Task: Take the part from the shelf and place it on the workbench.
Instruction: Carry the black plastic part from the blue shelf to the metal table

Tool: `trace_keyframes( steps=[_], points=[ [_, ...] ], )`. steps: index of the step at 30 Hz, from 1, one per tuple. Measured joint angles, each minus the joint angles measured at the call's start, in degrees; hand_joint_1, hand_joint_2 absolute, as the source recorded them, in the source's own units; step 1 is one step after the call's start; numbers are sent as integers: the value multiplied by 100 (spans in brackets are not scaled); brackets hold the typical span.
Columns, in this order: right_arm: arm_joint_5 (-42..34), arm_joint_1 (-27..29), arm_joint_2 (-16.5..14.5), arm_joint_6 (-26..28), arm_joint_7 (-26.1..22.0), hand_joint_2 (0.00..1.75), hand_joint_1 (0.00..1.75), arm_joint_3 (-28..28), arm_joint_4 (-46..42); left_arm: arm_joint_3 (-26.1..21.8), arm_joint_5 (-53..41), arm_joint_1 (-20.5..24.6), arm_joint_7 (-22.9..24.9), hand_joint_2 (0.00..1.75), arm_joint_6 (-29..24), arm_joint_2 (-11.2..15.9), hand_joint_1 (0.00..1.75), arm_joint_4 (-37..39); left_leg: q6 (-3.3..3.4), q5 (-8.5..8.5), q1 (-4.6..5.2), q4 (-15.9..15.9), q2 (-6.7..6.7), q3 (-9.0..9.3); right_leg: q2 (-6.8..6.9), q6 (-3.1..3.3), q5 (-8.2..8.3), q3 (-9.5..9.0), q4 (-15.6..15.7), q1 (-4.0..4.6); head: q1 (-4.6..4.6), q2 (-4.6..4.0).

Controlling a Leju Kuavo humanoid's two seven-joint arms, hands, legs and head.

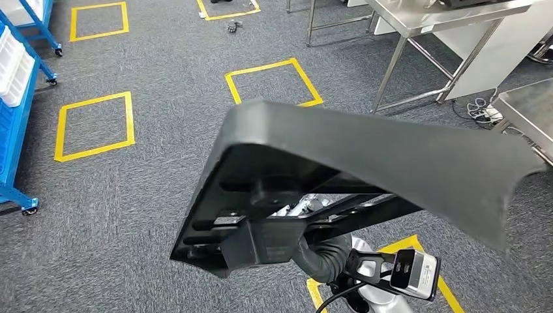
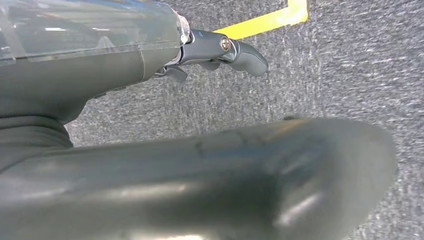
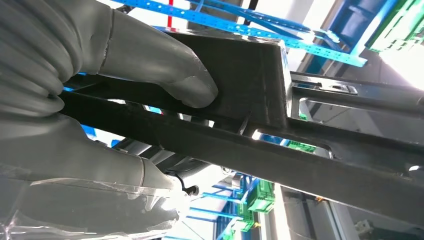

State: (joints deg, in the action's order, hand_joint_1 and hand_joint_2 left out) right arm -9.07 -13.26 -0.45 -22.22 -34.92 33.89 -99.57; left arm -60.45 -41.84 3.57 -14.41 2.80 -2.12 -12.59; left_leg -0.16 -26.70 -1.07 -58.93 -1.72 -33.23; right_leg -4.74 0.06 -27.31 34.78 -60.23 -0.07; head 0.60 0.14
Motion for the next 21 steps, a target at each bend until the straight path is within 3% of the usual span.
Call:
trace_keyframes(
  steps=[2, 4, 5, 6, 7, 9, 11, 12, 14, 16, 19, 20, 21],
  points=[
    [9, -16, 1, 1, -11, 175, 175, 1, 20, -1, -3, 3, -2, 0, 0, -18, 0, 0, 68, 23, -7, 47, 103, 17, 232, -47, -255, 202, -425, -4, 22, -1],
    [13, -23, 3, 1, -14, 175, 175, 1, 51, -1, -7, -11, -2, 0, 0, -19, 0, 0, 92, 16, 7, 54, 213, 17, 390, -84, -582, 579, -1155, -19, 34, -1],
    [14, -19, 4, 1, -14, 175, 175, 1, 70, -2, -9, -17, -1, 0, 0, -20, 0, 0, 96, 9, 11, 53, 272, 18, 415, -95, -650, 722, -1419, -30, 34, -1],
    [16, -14, 6, 1, -14, 175, 175, 1, 88, -2, -10, -19, -1, 0, 0, -20, 0, 0, 95, 1, 13, 53, 329, 23, 431, -102, -607, 765, -1480, -38, 35, -1],
    [18, -12, 7, 1, -14, 175, 175, 1, 104, -3, -11, -17, -1, 0, 0, -21, 0, 0, 90, -10, 14, 52, 380, 35, 453, -99, -461, 685, -1309, -42, 35, 0],
    [20, -14, 8, 1, -16, 175, 175, 1, 120, -3, -17, -10, -1, 0, 1, -24, 0, 0, 63, -36, 17, 54, 465, 76, 598, -68, -86, 274, -513, -25, 35, 0],
    [19, -19, 7, 1, -20, 175, 175, 1, 126, -3, -28, -6, -4, 0, 4, -26, 0, 0, 10, -62, 33, 58, 535, 114, 739, -20, 82, -14, 57, 29, 34, 1],
    [17, -20, 7, 2, -24, 175, 175, 1, 129, -3, -35, -6, -5, 0, 5, -26, 0, 0, -21, -70, 39, 68, 573, 128, 758, 3, 74, -46, 136, 55, 32, 1],
    [15, -17, 5, 12, -31, 175, 175, 1, 132, -3, -53, 2, -8, 0, 7, -29, 0, 0, -86, -88, 41, 91, 638, 158, 646, 58, 98, -52, 167, 49, 31, 0],
    [16, -17, 3, 32, -34, 175, 175, 2, 132, -3, -68, 14, -12, 0, 8, -33, 0, 0, -138, -210, 32, -58, 512, 118, 557, 123, 131, -94, 233, 8, 23, 1],
    [19, -9, -4, 66, -34, 175, 175, 10, 138, -3, -84, 2, -14, 0, 10, -39, 0, 0, -177, -695, 21, -1036, 244, -348, 429, 188, 139, -121, 262, -4, -6, -1],
    [20, 2, -5, 73, -34, 175, 175, 13, 143, -3, -87, -11, -13, 0, 10, -40, 0, 0, -187, -797, 20, -1369, 226, -525, 369, 192, 135, -121, 255, 2, -11, -1],
    [24, 14, -5, 78, -34, 175, 175, 14, 147, -3, -89, -19, -13, 0, 9, -39, 0, 0, -191, -793, 20, -1533, 223, -627, 306, 194, 131, -121, 244, 5, -12, 0]
  ],
)
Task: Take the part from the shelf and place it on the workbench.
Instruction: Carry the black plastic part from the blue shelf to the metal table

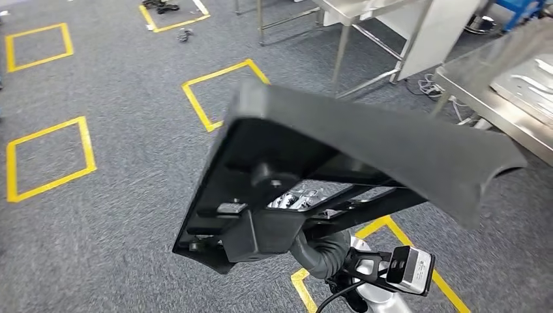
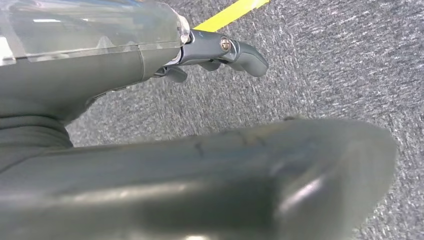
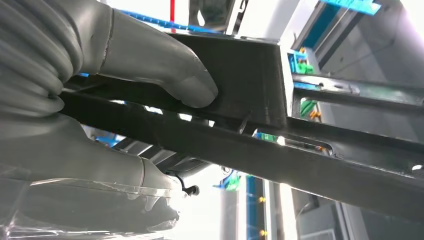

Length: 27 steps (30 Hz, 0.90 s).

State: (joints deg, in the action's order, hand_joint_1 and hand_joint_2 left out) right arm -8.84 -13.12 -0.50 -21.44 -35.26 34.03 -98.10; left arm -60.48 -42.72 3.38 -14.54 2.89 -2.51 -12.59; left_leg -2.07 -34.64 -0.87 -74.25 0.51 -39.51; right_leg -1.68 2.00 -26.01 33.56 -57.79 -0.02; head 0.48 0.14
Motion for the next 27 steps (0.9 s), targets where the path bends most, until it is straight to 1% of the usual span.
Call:
trace_keyframes(
  steps=[1, 2, 3, 4, 5, 6, 7, 8, 9, 10, 11, 12, 13, 14, 15, 16, 17, 18, 19, 20, 21, 22, 23, 24, 25, 26, 27],
  points=[
    [4, 9, 0, 2, 0, 175, 175, 0, 3, 0, -3, -4, 1, 0, -1, 1, 0, 0, 0, 115, 0, 53, -2, 0, -66, -4, -6, -1, -16, 0, -1, 0],
    [8, 15, 0, 4, 0, 175, 175, 0, 4, 0, -8, -2, 1, 0, -1, 3, 0, 0, 6, 318, -2, 331, -16, 112, -130, -15, -17, -4, -38, -4, -1, 1],
    [11, 18, 0, 5, -1, 175, 175, 0, 4, 0, -19, 2, 1, 0, -1, 7, 0, 0, 15, 530, -9, 738, -75, 285, -187, -31, -36, -4, -67, -10, -2, 0],
    [13, 20, 0, 8, -2, 175, 175, 0, 3, 1, -33, 7, 1, 0, -1, 10, 0, 0, 24, 667, -14, 1103, -171, 448, -239, -53, -57, 10, -103, -8, -2, 0],
    [13, 25, 0, 10, -4, 175, 175, 0, 3, 1, -48, 11, 0, 0, -1, 14, 0, 0, 43, 745, -18, 1362, -247, 566, -286, -80, -71, 30, -131, -9, -2, 1],
    [14, 34, 0, 14, -11, 175, 175, 0, 3, 1, -61, 12, -2, 0, -1, 17, 0, 0, 67, 756, -16, 1492, -306, 623, -324, -106, -77, 50, -148, -10, -1, 0],
    [11, 44, 1, 20, -21, 175, 175, 0, 3, 1, -71, 13, -4, 0, -1, 19, 0, 0, 97, 740, -5, 1505, -314, 632, -359, -136, -72, 68, -148, -9, -2, 1],
    [5, 57, 2, 27, -35, 175, 175, 0, 2, 1, -83, 14, -8, 0, -1, 21, 0, 0, 137, 755, -2, 1515, -274, 633, -392, -167, -63, 75, -138, -15, -2, 0],
    [-2, 72, 3, 37, -53, 175, 175, 0, 0, 0, -92, 17, -13, 0, 1, 22, 0, 0, 174, 770, -3, 1534, -234, 641, -372, -195, -73, 76, -148, -19, -2, 0],
    [-11, 83, 4, 50, -70, 175, 175, 0, -7, 0, -102, 20, -21, 0, 3, 23, 0, 0, 210, 785, -8, 1558, -194, 652, -291, -226, -121, 99, -208, -15, 6, 1],
    [-19, 90, 5, 65, -84, 175, 175, 0, -14, 0, -110, 22, -31, 0, 8, 25, 0, 0, 244, 797, -14, 1584, -146, 662, -175, -256, -230, 173, -373, -14, 16, 0],
    [-23, 95, 6, 79, -93, 175, 175, 0, -22, 0, -116, 20, -40, 0, 12, 27, 0, 0, 268, 800, -13, 1597, -95, 669, -39, -281, -393, 306, -659, -17, 25, 0],
    [-25, 99, 8, 90, -96, 175, 175, 0, -27, 0, -126, 14, -48, 0, 15, 32, 0, 0, 284, 796, -6, 1603, -45, 671, 57, -305, -580, 495, -1033, -21, 34, 0],
    [-25, 106, 10, 96, -95, 175, 175, 0, -28, 0, -140, 9, -52, 0, 18, 38, 0, 0, 295, 790, 1, 1602, 15, 670, 100, -323, -733, 692, -1413, -30, 35, 0],
    [-23, 114, 12, 96, -90, 175, 175, 0, -28, 0, -152, 6, -56, 0, 19, 43, 0, 0, 299, 783, 6, 1601, 73, 672, 121, -332, -799, 832, -1671, -37, 34, 0],
    [-21, 120, 15, 94, -83, 175, 175, 0, -28, 0, -163, 6, -60, 0, 21, 48, 0, 0, 299, 775, 10, 1601, 129, 679, 134, -333, -754, 873, -1726, -39, 35, 1],
    [-19, 121, 16, 92, -76, 175, 175, 0, -28, 0, -172, 10, -65, 0, 25, 50, 0, 0, 296, 765, 14, 1601, 178, 692, 156, -322, -606, 793, -1552, -37, 35, 1],
    [-17, 119, 17, 90, -68, 175, 175, 0, -28, 0, -175, 16, -71, 0, 28, 50, 0, 0, 289, 752, 18, 1602, 223, 714, 205, -296, -392, 601, -1176, -27, 35, 1],
    [-17, 115, 17, 91, -63, 175, 175, 0, -29, 0, -180, 21, -77, 0, 32, 49, 0, 0, 277, 736, 24, 1603, 264, 738, 321, -254, -222, 380, -746, 1, 34, 1],
    [-19, 110, 17, 95, -59, 175, 175, 1, -30, 0, -183, 26, -82, 0, 39, 48, 0, 0, 258, 719, 34, 1604, 299, 758, 418, -212, -99, 199, -393, 33, 33, 1],
    [-20, 106, 17, 99, -57, 175, 175, 1, -30, 0, -185, 29, -87, 0, 46, 48, 0, 0, 233, 704, 42, 1605, 335, 774, 488, -176, -42, 86, -163, 66, 35, 1],
    [-22, 105, 17, 103, -55, 175, 175, 2, -30, 0, -186, 30, -89, 0, 54, 47, 0, 0, 206, 693, 49, 1611, 374, 787, 514, -152, -50, 58, -85, 93, 35, 0],
    [-23, 105, 17, 107, -54, 175, 175, 2, -30, 0, -186, 33, -91, 0, 61, 47, 0, 0, 177, 686, 54, 1624, 418, 803, 456, -137, -41, 64, -75, 100, 37, 0],
    [-23, 107, 17, 108, -52, 175, 175, 2, -32, 0, -186, 39, -91, 0, 66, 48, 0, 0, 144, 670, 54, 1626, 440, 816, 398, -116, -27, 52, -50, 79, 37, 0],
    [-23, 106, 16, 108, -52, 175, 175, 3, -34, 0, -186, 45, -92, 0, 69, 50, 0, 0, 116, 631, 51, 1591, 388, 819, 346, -92, -11, 31, -19, 56, 34, 1],
    [-23, 102, 15, 108, -51, 175, 175, 5, -37, 0, -186, 50, -93, 0, 70, 51, 0, 0, 92, 540, 47, 1466, 291, 776, 299, -63, 6, 8, 13, 31, 29, 1],
    [-23, 98, 13, 108, -50, 175, 175, 9, -40, 0, -186, 51, -93, 0, 71, 52, 0, 0, 73, 389, 40, 1213, 168, 666, 253, -37, 18, -13, 38, 9, 21, 1]
  ],
)
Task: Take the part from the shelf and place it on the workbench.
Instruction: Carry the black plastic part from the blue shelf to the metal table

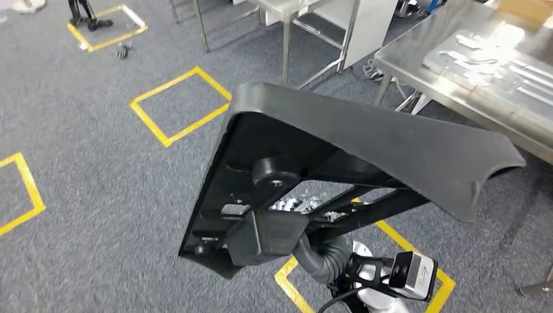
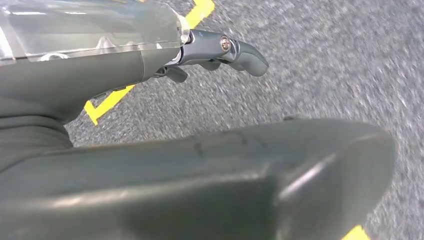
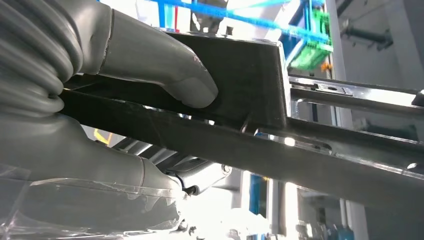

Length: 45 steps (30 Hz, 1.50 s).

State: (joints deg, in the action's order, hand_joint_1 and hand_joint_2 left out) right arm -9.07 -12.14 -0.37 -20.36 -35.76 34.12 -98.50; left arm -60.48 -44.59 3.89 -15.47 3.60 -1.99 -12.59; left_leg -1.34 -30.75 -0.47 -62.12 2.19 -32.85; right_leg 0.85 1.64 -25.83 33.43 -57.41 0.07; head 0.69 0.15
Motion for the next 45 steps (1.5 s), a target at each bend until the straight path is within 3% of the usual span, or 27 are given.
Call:
trace_keyframes(
  steps=[2, 3, 4, 5, 7, 8, 10, 12, 14, 15, 17, 19, 20, 21, 23, 24, 26, 28, 31, 33, 35, 37, 38, 40, 42, 44, 45],
  points=[
    [-1, 0, -2, 3, 1, 175, 175, 9, 1, -1, 1, -18, 0, 0, 1, 0, 0, 0, -20, -355, -13, -754, -153, -364, -100, 32, -5, -5, 0, 5, -11, -1],
    [0, 8, -2, 9, -4, 175, 175, 12, 2, -2, 5, -32, 2, 0, 1, 0, 0, 0, -31, -453, -16, -1076, -167, -537, -163, 38, -9, -6, -6, 7, -14, -1],
    [1, 16, -2, 21, -14, 175, 175, 13, 3, -4, 10, -44, 3, 0, 1, 1, 0, 0, -39, -430, -20, -1206, -169, -626, -231, 37, -15, -9, -15, 7, -15, -1],
    [2, 22, -2, 41, -27, 175, 175, 13, 2, -11, 15, -51, 3, 0, 1, 2, 0, 0, -44, -288, -25, -1104, -173, -605, -301, 28, -24, -15, -32, 2, -15, -1],
    [4, 31, -2, 89, -52, 175, 175, 13, -11, -32, 22, -51, 4, 0, 1, 6, 0, 0, -48, 148, -48, -396, -261, -320, -429, -9, -61, -23, -87, -17, -15, -1],
    [5, 32, -2, 106, -61, 175, 175, 13, -21, -44, 25, -49, 7, 0, 1, 8, 0, 0, -42, 287, -57, -46, -345, -166, -486, -35, -86, -8, -133, -18, -19, -1],
    [15, 39, -2, 115, -66, 175, 175, 13, -50, -69, 29, -48, 23, 0, 1, 9, 0, 0, -8, 351, -60, 278, -460, -28, -576, -93, -107, 38, -186, -19, -26, -1],
    [27, 45, -2, 111, -59, 175, 175, 13, -74, -90, 33, -36, 41, 0, 1, 8, 0, 0, 62, 353, -49, 303, -413, -23, -639, -157, -101, 69, -186, -29, -32, -2],
    [36, 42, -2, 108, -48, 175, 175, 13, -86, -97, 35, -11, 46, 0, 1, 6, 0, 0, 140, 381, -57, 343, -336, -8, -489, -222, -195, 121, -304, -31, -22, -1],
    [40, 34, -2, 107, -42, 175, 175, 14, -88, -101, 35, -3, 46, 0, 1, 5, 0, 0, 172, 392, -67, 363, -293, -2, -361, -253, -325, 216, -514, -34, -10, -1],
    [47, 21, -2, 103, -24, 175, 175, 15, -90, -114, 35, -9, 46, 0, 1, 5, 0, 0, 207, 389, -61, 370, -198, 0, -159, -304, -664, 556, -1208, -49, 13, -1],
    [51, 22, -2, 102, 3, 175, 175, 15, -88, -126, 35, -22, 46, 0, 0, 5, 0, 0, 213, 376, -58, 369, -90, 3, -122, -330, -797, 837, -1721, -70, 13, -1],
    [52, 23, -2, 102, 16, 175, 175, 15, -87, -130, 35, -23, 47, 0, -1, 5, 0, 0, 209, 366, -58, 368, -40, 11, -112, -332, -709, 838, -1695, -76, 14, -1],
    [54, 21, -2, 100, 30, 175, 175, 15, -86, -133, 35, -21, 48, 0, -1, 4, 0, 0, 201, 355, -58, 367, 7, 26, -91, -325, -532, 726, -1456, -79, 14, -1],
    [54, 11, -2, 93, 52, 175, 175, 16, -86, -138, 35, -15, 48, 0, 0, -2, 0, 0, 169, 325, -50, 368, 85, 67, 88, -275, -170, 335, -683, -48, 13, -1],
    [55, 2, -2, 89, 63, 175, 175, 20, -86, -139, 35, -13, 48, 0, 1, -5, 0, 0, 143, 309, -41, 367, 118, 82, 179, -239, -74, 186, -380, -17, 13, -1],
    [57, -7, -2, 85, 72, 175, 175, 29, -84, -143, 35, -13, 48, 0, -1, -11, 0, 0, 84, 285, -22, 377, 198, 108, 255, -183, -68, 97, -155, 41, 9, -1],
    [58, -5, -3, 84, 74, 175, 175, 37, -83, -144, 35, -2, 48, 0, -2, -15, 0, 0, 21, 264, -20, 399, 267, 145, 138, -127, -45, 90, -117, 30, 7, -1],
    [64, -18, -8, 81, 74, 175, 175, 50, -81, -146, 35, 21, 46, 0, -3, -18, 0, 0, -42, 80, -42, 186, 33, 93, 17, -37, -1, 25, -29, -30, 1, -1],
    [69, -26, -11, 80, 74, 175, 175, 54, -80, -146, 35, 25, 46, 0, -4, -19, 0, 0, -46, -3, -44, 61, -60, 43, -3, -24, 1, 21, -24, -28, -3, 0],
    [101, -25, -14, 82, 70, 175, 175, 62, -63, -149, 31, 5, 48, 0, -9, -25, 0, 0, -54, -240, -45, -528, -111, -260, -85, -9, -3, 21, -27, -21, -11, 0],
    [150, -23, -17, 88, 63, 175, 175, 77, -31, -161, 25, -25, 50, 0, -23, -30, 0, 0, -49, -276, -46, -1010, -168, -563, -274, 3, -15, 11, -44, -11, -21, -1],
    [163, -22, -17, 95, 60, 175, 175, 81, -20, -167, 22, -32, 50, 0, -31, -30, 0, 0, -36, -88, -46, -850, -195, -529, -367, -2, -27, 1, -60, -8, -22, -1],
    [122, -22, -17, 115, 57, 175, 175, 85, -16, -175, 12, -26, 50, 0, -35, -28, 0, 0, 5, 301, -51, -66, -380, -217, -483, -38, -63, 5, -114, -9, -20, -1],
    [19, -12, -17, 139, 57, 175, 175, 85, -21, -180, 1, -22, 59, 0, -40, -27, 0, 0, 43, 393, -45, 302, -522, -67, -569, -91, -82, 43, -152, -13, -17, -1],
    [-67, 3, -17, 165, 57, 175, 175, 85, -25, -181, -3, -14, 69, 0, -50, -31, 0, 0, 96, 398, -41, 339, -463, -49, -642, -156, -77, 64, -146, -21, -17, 0],
    [-87, 8, -17, 173, 57, 175, 175, 85, -27, -181, -4, -7, 70, 0, -53, -34, 0, 0, 132, 413, -48, 366, -418, -34, -609, -187, -99, 73, -169, -21, -15, 0]
  ],
)
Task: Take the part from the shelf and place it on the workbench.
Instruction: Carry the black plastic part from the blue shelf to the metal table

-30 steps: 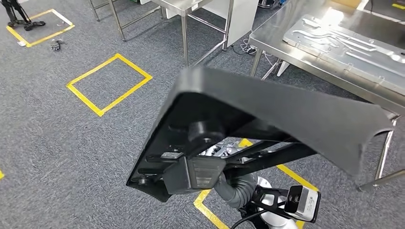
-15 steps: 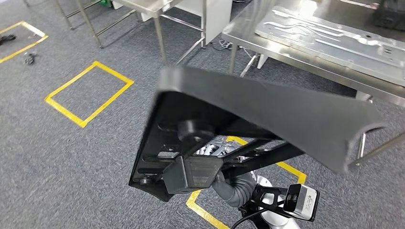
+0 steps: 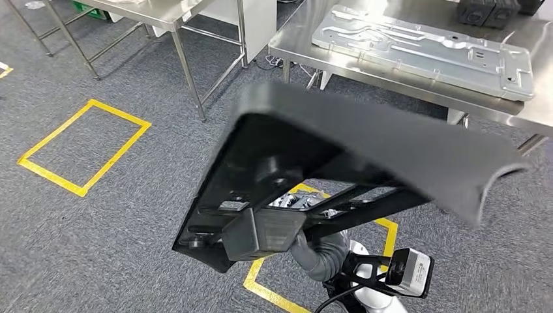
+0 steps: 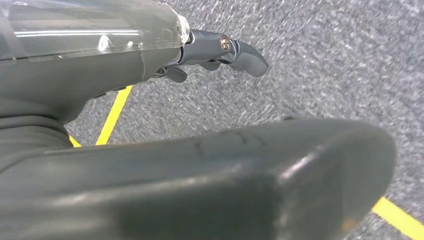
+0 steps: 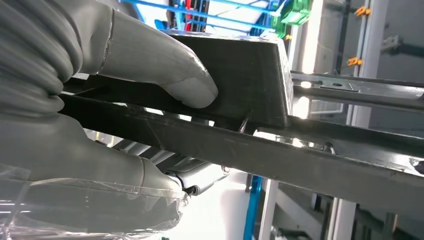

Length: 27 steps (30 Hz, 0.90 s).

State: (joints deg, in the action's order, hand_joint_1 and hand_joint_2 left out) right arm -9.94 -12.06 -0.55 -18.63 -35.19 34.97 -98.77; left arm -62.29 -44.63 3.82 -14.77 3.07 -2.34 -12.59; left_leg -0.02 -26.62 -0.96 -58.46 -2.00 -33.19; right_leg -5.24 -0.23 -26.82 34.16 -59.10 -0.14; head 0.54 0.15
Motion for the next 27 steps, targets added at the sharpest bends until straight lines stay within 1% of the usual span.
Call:
trace_keyframes(
  steps=[1, 2, 3, 4, 5, 6, 7, 8, 9, 10, 11, 12, 13, 14, 15, 16, 17, 19, 20, 21, 22, 23, 24, 25, 26, 27],
  points=[
    [-9, 2, 0, 6, 0, 175, 175, 0, -2, 0, -4, 8, 1, 0, -2, -4, 0, 0, 37, 15, -12, 31, 47, 17, 91, -29, -73, 45, -102, 5, 13, -1],
    [-13, 3, 0, 7, 0, 175, 175, 0, -4, -1, -9, 11, 2, 0, -2, -8, 0, 0, 68, 26, -23, 60, 98, 31, 210, -55, -204, 144, -315, 8, 23, -1],
    [-14, 7, 1, 6, 0, 175, 175, 0, -5, -1, -17, 10, 5, 0, -3, -9, 0, 0, 86, 27, -19, 69, 146, 39, 343, -77, -378, 300, -635, 0, 36, -2],
    [-13, 13, 2, 2, 0, 175, 175, 0, -2, -2, -26, 5, 8, 0, -3, -9, 0, 0, 98, 22, -16, 72, 197, 41, 423, -98, -555, 498, -1021, -13, 44, -2],
    [-9, 24, 3, -9, 0, 175, 175, 0, 3, -2, -36, 0, 13, 0, -3, -9, 0, 0, 101, 15, -13, 70, 251, 41, 459, -115, -670, 675, -1353, -30, 44, -2],
    [-1, 34, 5, -25, 0, 175, 175, 0, 9, -2, -48, -2, 17, 0, -2, -9, 0, 0, 99, 5, -13, 69, 304, 47, 481, -127, -681, 776, -1524, -45, 45, -2],
    [6, 41, 7, -41, 0, 175, 175, 0, 15, -2, -59, -3, 19, 0, 0, -9, 0, 0, 93, -7, -13, 69, 355, 59, 500, -133, -576, 761, -1472, -55, 45, -2],
    [12, 44, 8, -54, 0, 175, 175, 0, 19, -2, -69, 0, 21, 0, 3, -10, 0, 0, 83, -22, -13, 69, 400, 78, 528, -127, -384, 628, -1196, -61, 45, -2],
    [15, 43, 9, -61, 0, 175, 175, 0, 21, -2, -77, 3, 21, 0, 5, -13, 0, 0, 68, -38, -13, 70, 439, 103, 588, -107, -166, 418, -782, -57, 46, -1],
    [14, 42, 8, -63, 0, 175, 175, 0, 22, -2, -82, 5, 21, 0, 7, -16, 0, 0, 42, -58, -1, 65, 471, 124, 670, -82, -18, 216, -390, -32, 45, 0],
    [11, 43, 8, -69, 0, 175, 175, 0, 23, -2, -86, 8, 21, 0, 7, -19, 0, 0, 12, -76, 8, 62, 501, 139, 728, -52, 68, 77, -109, -6, 43, -1],
    [7, 46, 8, -81, 2, 175, 175, 0, 25, -2, -91, 10, 21, 0, 7, -21, 0, 0, -22, -92, 17, 60, 528, 150, 764, -23, 87, 10, 35, 20, 40, -1],
    [11, 53, 8, -96, 8, 175, 175, 0, 29, -2, -99, 13, 20, 0, 7, -22, 0, 0, -58, -103, 26, 64, 558, 161, 753, 0, 66, 5, 62, 42, 38, -1],
    [33, 60, 8, -110, 16, 175, 175, 0, 35, -2, -108, 20, 19, 0, 7, -21, 0, 0, -92, -110, 24, 75, 589, 177, 709, 30, 72, 9, 72, 37, 37, -2],
    [73, 68, 8, -120, 23, 175, 175, 0, 45, -2, -119, 27, 17, 0, 7, -16, 0, 0, -124, -130, 18, 43, 585, 176, 679, 58, 80, -3, 92, 24, 37, -2],
    [125, 70, 8, -124, 29, 175, 175, 0, 54, -2, -133, 35, 14, 0, 7, -11, 0, 0, -150, -199, 13, -66, 538, 142, 648, 91, 87, -22, 116, 8, 36, -2],
    [174, 68, 7, -122, 31, 175, 175, 0, 63, -2, -146, 38, 11, 0, 8, -6, 0, 0, -170, -331, 6, -289, 463, 52, 621, 125, 95, -43, 140, -9, 30, -2],
    [229, 59, 7, -98, 32, 175, 175, 0, 78, -2, -170, 25, 9, 0, 10, -1, 0, 0, -195, -706, -3, -1002, 304, -279, 544, 168, 90, -62, 149, -10, 20, -2],
    [239, 57, 7, -80, 32, 175, 175, 0, 83, -2, -177, 14, 10, 0, 11, 0, 0, 0, -204, -845, -6, -1348, 273, -453, 493, 177, 87, -62, 144, -2, 15, -2],
    [243, 55, 7, -63, 29, 175, 175, 0, 84, -2, -184, 8, 10, 0, 15, 2, 0, 0, -208, -883, -6, -1553, 260, -566, 431, 181, 84, -63, 137, 5, 15, -1],
    [244, 52, 7, -49, 25, 175, 175, -1, 81, -2, -191, 6, 9, 0, 21, 3, 0, 0, -205, -803, -6, -1555, 252, -587, 363, 180, 81, -65, 126, 9, 15, -2],
    [246, 49, 7, -29, 21, 175, 175, -1, 69, -2, -199, 10, 6, 0, 30, 5, 0, 0, -195, -617, -6, -1334, 235, -502, 289, 176, 75, -70, 110, 10, 14, -1],
    [250, 46, 7, -6, 16, 175, 175, -2, 47, -2, -207, 15, 1, 0, 40, 9, 0, 0, -175, -378, -6, -946, 174, -338, 217, 167, 65, -73, 89, 8, 15, -1],
    [259, 44, 7, 20, 11, 175, 175, -3, 20, -2, -213, 21, -3, 0, 48, 16, 0, 0, -150, -211, -13, -562, 50, -172, 152, 153, 53, -66, 65, 7, 16, -1],
    [273, 42, 7, 45, 7, 175, 175, -5, -9, -2, -216, 25, -7, 0, 52, 22, 0, 0, -129, -104, -18, -259, -66, -40, 86, 134, 42, -47, 38, 7, 19, -1],
    [290, 44, 7, 64, 0, 175, 175, -9, -32, -2, -218, 25, -8, 0, 54, 27, 0, 0, -109, -72, -17, -89, -157, 31, 31, 107, 39, -22, 19, 1, 19, -1]
  ],
)
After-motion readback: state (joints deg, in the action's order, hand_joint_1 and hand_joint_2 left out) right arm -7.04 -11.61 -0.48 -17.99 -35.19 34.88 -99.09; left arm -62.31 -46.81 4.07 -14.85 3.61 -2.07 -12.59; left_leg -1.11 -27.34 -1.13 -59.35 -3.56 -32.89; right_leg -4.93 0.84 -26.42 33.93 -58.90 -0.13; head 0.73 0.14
